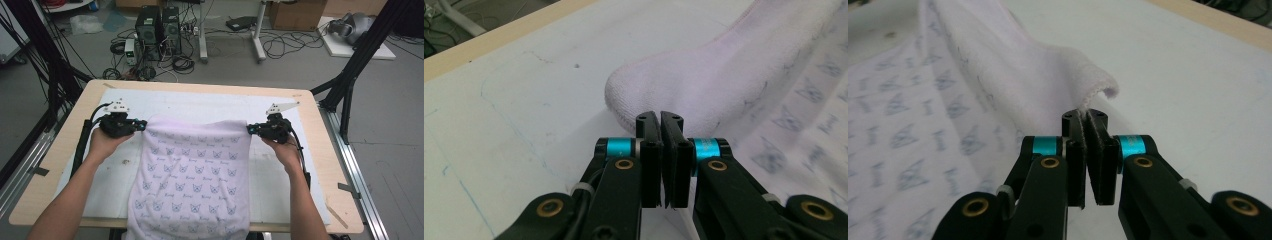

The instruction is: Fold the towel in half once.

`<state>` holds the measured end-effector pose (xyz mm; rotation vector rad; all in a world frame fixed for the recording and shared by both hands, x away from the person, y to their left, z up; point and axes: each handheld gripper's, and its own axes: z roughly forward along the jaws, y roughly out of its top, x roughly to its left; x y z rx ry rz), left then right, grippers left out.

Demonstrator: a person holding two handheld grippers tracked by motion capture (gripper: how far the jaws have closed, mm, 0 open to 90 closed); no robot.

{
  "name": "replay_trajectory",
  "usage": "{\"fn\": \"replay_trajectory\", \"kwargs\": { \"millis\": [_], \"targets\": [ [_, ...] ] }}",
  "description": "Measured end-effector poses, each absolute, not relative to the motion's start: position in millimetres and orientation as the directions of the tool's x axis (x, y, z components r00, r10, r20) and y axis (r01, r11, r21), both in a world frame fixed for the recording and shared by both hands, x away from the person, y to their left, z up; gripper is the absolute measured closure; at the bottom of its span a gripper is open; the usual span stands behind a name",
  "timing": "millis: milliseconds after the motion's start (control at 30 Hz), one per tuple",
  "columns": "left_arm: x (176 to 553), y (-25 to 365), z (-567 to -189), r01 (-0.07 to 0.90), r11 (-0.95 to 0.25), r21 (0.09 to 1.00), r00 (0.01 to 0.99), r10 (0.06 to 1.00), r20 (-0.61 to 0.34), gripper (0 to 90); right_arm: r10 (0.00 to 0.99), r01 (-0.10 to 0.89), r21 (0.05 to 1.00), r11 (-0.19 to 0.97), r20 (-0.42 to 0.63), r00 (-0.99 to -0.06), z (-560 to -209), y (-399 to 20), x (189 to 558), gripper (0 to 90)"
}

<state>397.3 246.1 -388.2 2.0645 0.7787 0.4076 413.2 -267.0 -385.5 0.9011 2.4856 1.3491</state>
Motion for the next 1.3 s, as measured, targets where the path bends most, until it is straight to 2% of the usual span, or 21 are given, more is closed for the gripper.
{"fn": "replay_trajectory", "kwargs": {
  "millis": [167, 233, 300, 333, 367, 433, 567, 667, 800, 867, 900, 967, 1100, 1300],
  "targets": [
    [351.2, 261.0, -403.3, 0.368, -0.381, 0.848, 0.774, 0.631, -0.052, 86.5, 0.528, 0.395, 0.805, 0.443, 0.121, -0.84, -388.8, -263.8, 373.3, 87.0],
    [332.3, 262.9, -415.9, 0.379, -0.404, 0.833, 0.791, 0.608, -0.066, 85.1, 0.515, 0.413, 0.787, 0.459, 0.143, -0.845, -396.8, -266.1, 358.0, 86.8],
    [321.1, 262.6, -423.1, 0.382, -0.419, 0.824, 0.802, 0.593, -0.071, 76.5, 0.504, 0.414, 0.776, 0.475, 0.146, -0.851, -404.2, -269.0, 345.3, 82.6],
    [316.4, 262.6, -425.0, 0.379, -0.432, 0.818, 0.809, 0.584, -0.066, 67.5, 0.498, 0.421, 0.775, 0.472, 0.159, -0.852, -406.4, -271.1, 340.6, 79.5],
    [315.3, 262.4, -425.2, 0.375, -0.441, 0.815, 0.814, 0.578, -0.061, 61.2, 0.507, 0.42, 0.774, 0.475, 0.15, -0.849, -407.6, -273.0, 335.9, 75.5],
    [318.0, 261.8, -423.3, 0.378, -0.449, 0.81, 0.812, 0.582, -0.057, 54.8, 0.52, 0.419, 0.78, 0.464, 0.144, -0.842, -406.9, -275.9, 335.2, 67.0],
    [335.5, 256.6, -417.1, 0.388, -0.433, 0.814, 0.793, 0.607, -0.056, 49.1, 0.536, 0.423, 0.795, 0.434, 0.15, -0.831, -405.9, -272.8, 344.1, 55.1],
    [350.5, 248.6, -418.7, 0.418, -0.43, 0.8, 0.787, 0.611, -0.083, 47.3, 0.535, 0.435, 0.777, 0.456, 0.151, -0.831, -411.8, -263.2, 353.2, 52.3],
    [362.5, 239.3, -428.0, 0.456, -0.433, 0.778, 0.787, 0.604, -0.126, 49.1, 0.527, 0.47, 0.753, 0.46, 0.195, -0.827, -425.2, -256.0, 365.4, 51.0],
    [362.2, 235.5, -430.7, 0.44, -0.466, 0.767, 0.806, 0.582, -0.109, 63.6, 0.508, 0.489, 0.742, 0.459, 0.232, -0.83, -429.4, -253.0, 368.4, 57.2],
    [361.3, 234.6, -430.6, 0.432, -0.472, 0.769, 0.807, 0.582, -0.096, 71.9, 0.49, 0.489, 0.737, 0.467, 0.245, -0.836, -430.0, -251.2, 368.4, 64.6],
    [359.1, 235.6, -427.4, 0.411, -0.476, 0.778, 0.82, 0.565, -0.087, 81.5, 0.471, 0.47, 0.735, 0.489, 0.231, -0.851, -428.7, -248.3, 366.6, 75.2],
    [352.9, 241.4, -416.4, 0.379, -0.449, 0.809, 0.818, 0.571, -0.067, 85.0, 0.455, 0.433, 0.748, 0.503, 0.197, -0.869, -418.5, -244.5, 359.6, 80.7],
    [336.4, 251.2, -398.0, 0.333, -0.42, 0.844, 0.818, 0.574, -0.037, 85.3, 0.444, 0.353, 0.801, 0.484, 0.123, -0.887, -391.0, -243.1, 344.8, 81.9]
  ]
}}
